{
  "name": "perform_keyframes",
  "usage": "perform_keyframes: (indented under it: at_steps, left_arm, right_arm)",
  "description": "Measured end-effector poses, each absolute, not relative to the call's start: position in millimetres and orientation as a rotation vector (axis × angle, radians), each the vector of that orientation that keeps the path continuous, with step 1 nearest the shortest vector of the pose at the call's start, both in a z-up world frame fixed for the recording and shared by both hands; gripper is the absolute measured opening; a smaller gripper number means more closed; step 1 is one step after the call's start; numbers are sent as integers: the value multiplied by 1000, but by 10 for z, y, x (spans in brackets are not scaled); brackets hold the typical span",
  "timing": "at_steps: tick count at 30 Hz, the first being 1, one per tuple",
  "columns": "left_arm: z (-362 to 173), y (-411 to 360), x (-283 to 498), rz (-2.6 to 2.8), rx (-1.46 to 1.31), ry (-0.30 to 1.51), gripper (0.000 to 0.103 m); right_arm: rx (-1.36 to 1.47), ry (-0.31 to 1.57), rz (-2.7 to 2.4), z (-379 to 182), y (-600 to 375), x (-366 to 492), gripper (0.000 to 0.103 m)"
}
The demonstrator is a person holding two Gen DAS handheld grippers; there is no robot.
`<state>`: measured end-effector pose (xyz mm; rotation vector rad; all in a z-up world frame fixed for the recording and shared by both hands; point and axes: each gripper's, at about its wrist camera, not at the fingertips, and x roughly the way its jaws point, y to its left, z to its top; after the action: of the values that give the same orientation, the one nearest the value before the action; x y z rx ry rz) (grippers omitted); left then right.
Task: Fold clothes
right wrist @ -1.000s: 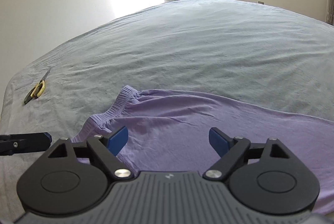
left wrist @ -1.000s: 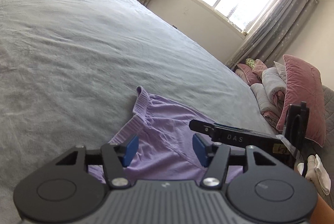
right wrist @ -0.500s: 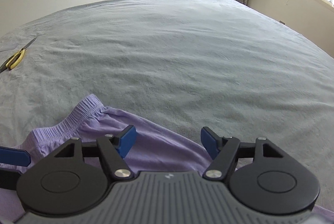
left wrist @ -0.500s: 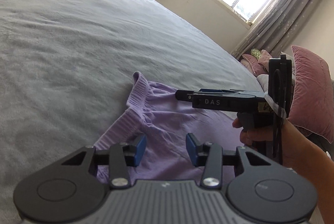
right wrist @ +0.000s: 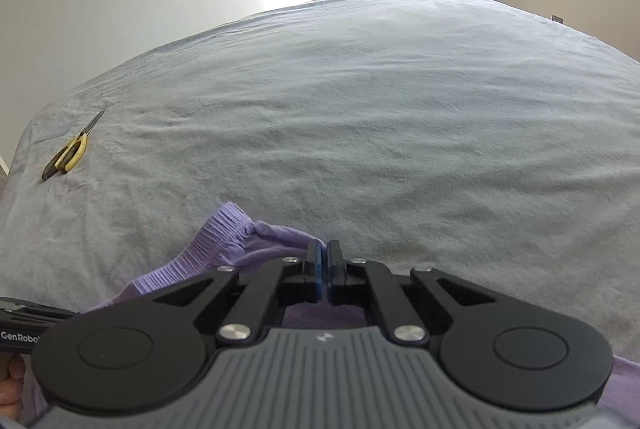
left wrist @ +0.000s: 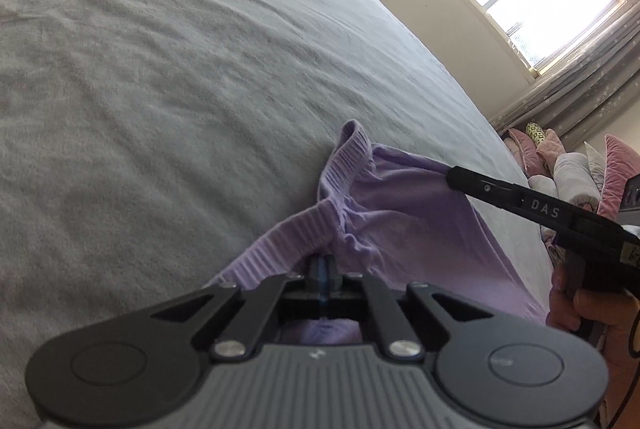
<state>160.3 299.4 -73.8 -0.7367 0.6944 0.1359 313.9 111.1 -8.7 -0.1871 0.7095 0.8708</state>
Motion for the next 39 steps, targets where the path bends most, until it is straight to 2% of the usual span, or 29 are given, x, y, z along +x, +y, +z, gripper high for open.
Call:
perform_keyframes:
  at_steps: [8, 16, 22, 30, 32, 35, 37, 38, 39]
  left_arm:
    - [-709, 2900, 1595, 156, -686, 678, 3]
    - [-690, 2902, 1608, 157, -681, 672, 3]
    - [-694, 2978, 1589, 142, -719, 675, 3]
    - [-684, 3122, 1473, 92, -826, 712, 4]
    - [-662, 3134, 1447, 70, -841, 726, 9]
    - [-635, 3180, 1395, 8, -902, 752, 28]
    - [-613, 3189, 1371, -40, -932, 772, 47]
    - [-599, 3173, 1352, -60, -927, 786, 51]
    - [-581, 3147, 1334, -66, -907, 795, 59]
  right_arm:
    - [-170, 622, 905, 480, 921, 2492, 4]
    - [-152, 621, 992, 651, 908, 1738, 4]
    - [-135, 649, 1056, 507, 1014, 1304, 4]
    - [-114, 817, 1031, -207, 1140, 1168, 4]
    - [-98, 854, 1010, -368, 1168, 1210, 4]
    - [-55, 879, 988, -554, 1182, 1251, 4]
    - [-30, 864, 976, -606, 1174, 1238, 4]
    - [-27, 855, 969, -608, 1180, 1221, 6]
    - [-26, 847, 963, -596, 1185, 1194, 12]
